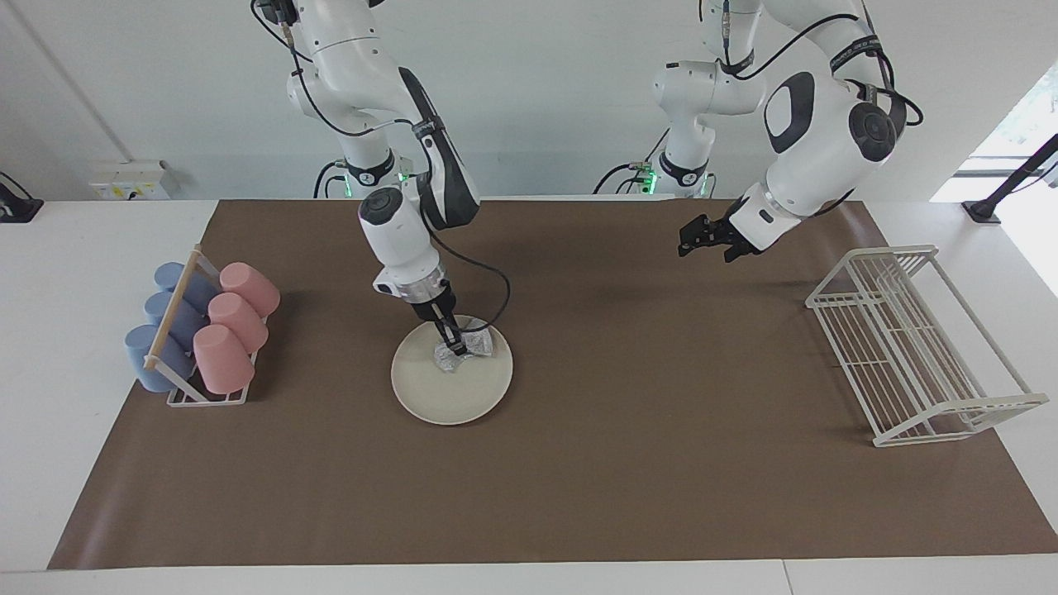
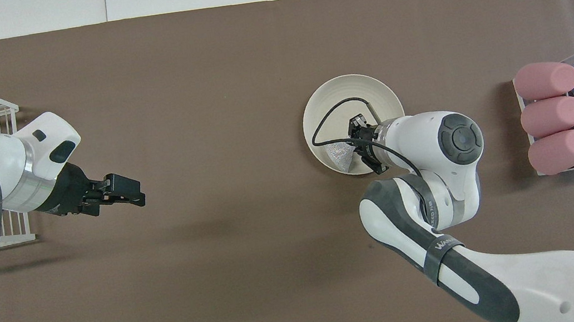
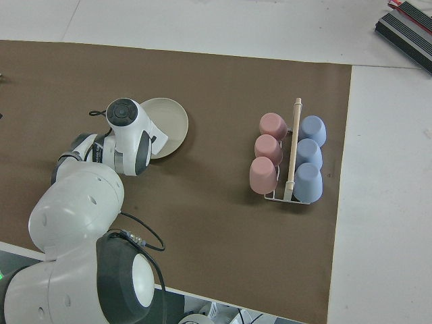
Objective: Wipe plate with sponge
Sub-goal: 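Rub the wiper in circles over the plate with the right gripper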
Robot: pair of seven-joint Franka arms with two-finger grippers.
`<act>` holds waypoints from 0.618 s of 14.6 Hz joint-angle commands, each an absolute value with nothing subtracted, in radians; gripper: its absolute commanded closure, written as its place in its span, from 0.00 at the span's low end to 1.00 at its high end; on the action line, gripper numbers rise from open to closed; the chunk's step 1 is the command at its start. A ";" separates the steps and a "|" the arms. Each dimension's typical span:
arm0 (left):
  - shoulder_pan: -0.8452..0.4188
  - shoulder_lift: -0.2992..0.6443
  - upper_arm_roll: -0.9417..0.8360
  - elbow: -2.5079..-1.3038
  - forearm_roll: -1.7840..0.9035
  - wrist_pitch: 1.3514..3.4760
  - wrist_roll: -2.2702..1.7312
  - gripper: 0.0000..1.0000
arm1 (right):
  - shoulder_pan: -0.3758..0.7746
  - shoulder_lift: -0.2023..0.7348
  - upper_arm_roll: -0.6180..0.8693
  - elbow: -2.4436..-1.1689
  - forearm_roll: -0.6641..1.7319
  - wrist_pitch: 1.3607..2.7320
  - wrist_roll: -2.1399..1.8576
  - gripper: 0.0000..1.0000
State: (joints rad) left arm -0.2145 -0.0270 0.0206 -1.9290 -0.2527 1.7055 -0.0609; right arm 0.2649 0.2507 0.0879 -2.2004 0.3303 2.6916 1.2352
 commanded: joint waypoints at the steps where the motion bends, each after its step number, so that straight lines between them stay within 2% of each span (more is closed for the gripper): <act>1: -0.209 -0.049 0.017 -1.936 -0.218 1.717 -0.077 0.00 | 0.183 0.288 0.097 -2.198 0.331 2.707 1.103 1.00; 6: -0.209 -0.051 0.015 -1.942 -0.218 1.720 -0.081 0.00 | 0.199 0.293 0.098 -2.197 0.354 2.712 1.135 1.00; 9: -0.209 -0.049 0.015 -1.942 -0.218 1.721 -0.083 0.00 | 0.302 0.308 0.097 -2.184 0.438 2.759 1.230 1.00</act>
State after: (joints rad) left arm -0.2144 -0.0327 0.0207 -1.9290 -0.2397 1.7084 -0.0671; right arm 0.2334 0.2581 0.0924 -2.1959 0.3822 2.7067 1.1634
